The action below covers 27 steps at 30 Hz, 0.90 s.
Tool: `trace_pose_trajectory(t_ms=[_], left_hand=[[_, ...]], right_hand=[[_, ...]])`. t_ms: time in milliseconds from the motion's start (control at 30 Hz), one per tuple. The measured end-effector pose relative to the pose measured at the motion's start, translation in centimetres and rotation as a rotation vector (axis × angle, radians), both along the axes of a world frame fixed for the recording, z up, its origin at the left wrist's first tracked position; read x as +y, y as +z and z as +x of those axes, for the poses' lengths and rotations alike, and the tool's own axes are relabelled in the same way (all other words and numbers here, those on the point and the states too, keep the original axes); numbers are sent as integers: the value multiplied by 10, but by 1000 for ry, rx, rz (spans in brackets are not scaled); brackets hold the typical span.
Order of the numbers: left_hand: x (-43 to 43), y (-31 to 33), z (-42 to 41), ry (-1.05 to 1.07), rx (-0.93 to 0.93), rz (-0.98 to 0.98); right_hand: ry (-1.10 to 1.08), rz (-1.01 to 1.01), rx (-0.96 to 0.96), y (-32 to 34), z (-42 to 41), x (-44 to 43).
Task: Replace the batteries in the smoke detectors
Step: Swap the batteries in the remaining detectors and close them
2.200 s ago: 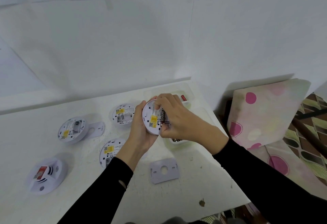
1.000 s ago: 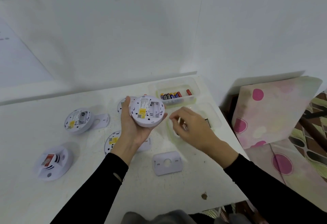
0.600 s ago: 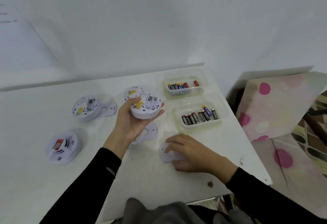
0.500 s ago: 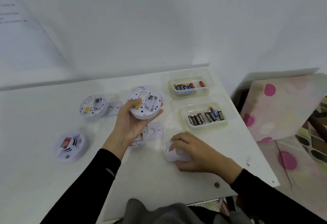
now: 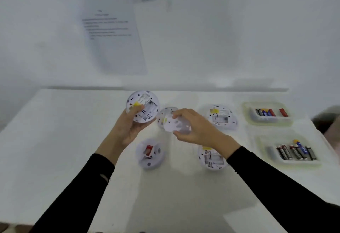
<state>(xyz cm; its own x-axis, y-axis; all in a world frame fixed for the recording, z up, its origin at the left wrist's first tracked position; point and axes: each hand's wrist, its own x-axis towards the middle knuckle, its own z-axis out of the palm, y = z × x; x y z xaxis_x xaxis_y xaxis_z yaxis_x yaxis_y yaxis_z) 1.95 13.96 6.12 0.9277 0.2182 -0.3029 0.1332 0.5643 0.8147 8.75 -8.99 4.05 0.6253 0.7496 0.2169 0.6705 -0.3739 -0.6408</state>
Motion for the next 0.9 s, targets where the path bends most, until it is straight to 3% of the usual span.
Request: trace_pose_trajectory(t_ms=[167,267,400,767,900], left_hand=[[86,-17,6,182,198,212],[117,-29,9,111,272,356],[141,-44,15,57,300,390],[155,-70,28,-94,357,485],[154,-75,32,-102,347,594]], right_hand=[[18,-125,45,-12,20,94],[3,-142,100,-17,28,133],[-15,-215,99,-25,38,164],[-65,-394,90,-46,46,180],[-147,-264,84,-35,27,162]])
